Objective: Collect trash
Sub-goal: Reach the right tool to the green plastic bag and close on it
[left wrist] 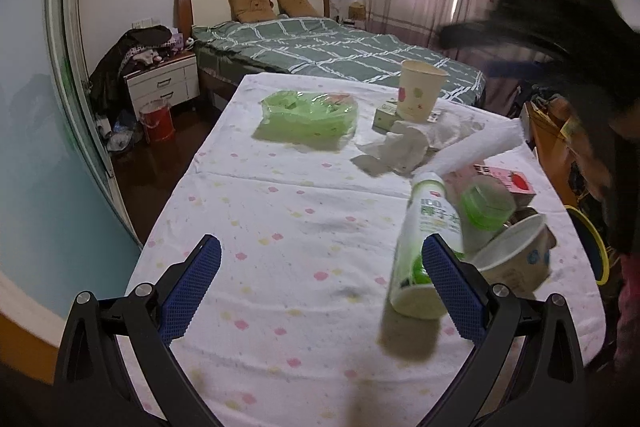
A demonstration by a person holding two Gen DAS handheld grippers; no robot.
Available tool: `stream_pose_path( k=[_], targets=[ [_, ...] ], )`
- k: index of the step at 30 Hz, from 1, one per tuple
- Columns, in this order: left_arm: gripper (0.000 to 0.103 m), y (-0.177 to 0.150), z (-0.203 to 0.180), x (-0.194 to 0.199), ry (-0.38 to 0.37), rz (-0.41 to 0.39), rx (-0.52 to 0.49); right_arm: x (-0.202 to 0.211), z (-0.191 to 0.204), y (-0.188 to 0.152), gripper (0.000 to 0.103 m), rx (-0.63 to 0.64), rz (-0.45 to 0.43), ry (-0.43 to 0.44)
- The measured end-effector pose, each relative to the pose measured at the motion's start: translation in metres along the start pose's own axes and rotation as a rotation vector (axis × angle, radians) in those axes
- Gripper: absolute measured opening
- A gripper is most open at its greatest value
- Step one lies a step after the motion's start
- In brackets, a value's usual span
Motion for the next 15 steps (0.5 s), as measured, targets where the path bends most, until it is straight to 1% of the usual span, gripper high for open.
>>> stream_pose_path(
  k=[2,3,4,8,10,15],
  targets=[
    [0.099,0.003,0.002,-0.007,0.002,0.004,0.001,-0.024,0.004,0.007,0.079,0.003,0.050,0.022],
    [0.099,0.005,0.004,-0.012,-0.001,0.009,0.004,-0.043,0.006,0.012,0.076,0.001,0.088,0.033],
    [0.099,0.006,0.005,-0.014,-0.004,0.012,0.006,-0.053,0.005,0.014,0.072,-0.001,0.114,0.036],
    [0.099,0.012,0.009,-0.027,-0.013,0.024,0.015,-0.103,-0.004,0.025,0.058,-0.023,0.212,0.015],
    [0.099,0.014,0.011,-0.033,-0.017,0.030,0.017,-0.125,-0.011,0.027,0.057,-0.034,0.256,-0.005],
    [0.099,0.017,0.017,-0.040,-0.023,0.034,0.018,-0.165,-0.033,0.026,0.057,-0.038,0.331,-0.100]
  ],
)
Point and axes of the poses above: each gripper's, at about its wrist camera, not at the fingertips, and x roughly against the way its jaws point, z to its left, y to its top, the point moved 10 cm from there along -x, roughly the way its jaws point, and after that the axes turned 11 degrees about x, right-handed, at the moved point
